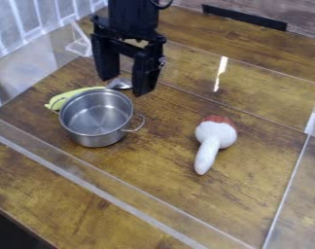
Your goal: Remove the mushroom from the silver pot and put it on the table
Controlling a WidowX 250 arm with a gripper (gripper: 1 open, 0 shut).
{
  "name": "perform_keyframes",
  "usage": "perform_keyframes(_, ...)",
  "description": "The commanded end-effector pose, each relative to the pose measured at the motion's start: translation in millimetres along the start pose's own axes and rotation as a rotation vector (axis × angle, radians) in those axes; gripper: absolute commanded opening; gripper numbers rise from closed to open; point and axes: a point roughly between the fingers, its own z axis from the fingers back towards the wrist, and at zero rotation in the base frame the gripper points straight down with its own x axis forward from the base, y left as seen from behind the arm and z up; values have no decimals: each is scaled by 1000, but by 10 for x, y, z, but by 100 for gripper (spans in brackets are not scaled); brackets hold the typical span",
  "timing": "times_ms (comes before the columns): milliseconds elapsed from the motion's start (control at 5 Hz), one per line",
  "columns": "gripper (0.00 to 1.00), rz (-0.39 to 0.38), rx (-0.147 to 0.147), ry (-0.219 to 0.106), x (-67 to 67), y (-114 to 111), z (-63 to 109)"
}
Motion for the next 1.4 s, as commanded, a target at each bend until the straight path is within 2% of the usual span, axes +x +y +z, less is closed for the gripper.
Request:
perform_keyframes(0, 0, 18, 16, -37, -65, -68, 200)
perform_keyframes(200, 100, 35, 16, -21, -112, -133, 225)
perform_keyframes(600, 100, 39, 17, 13, 33, -167, 222)
perform_keyframes(1000, 100, 59, 5, 40, -48, 104, 241)
perform_keyframes(1200, 100, 114, -6, 46, -40, 100, 215)
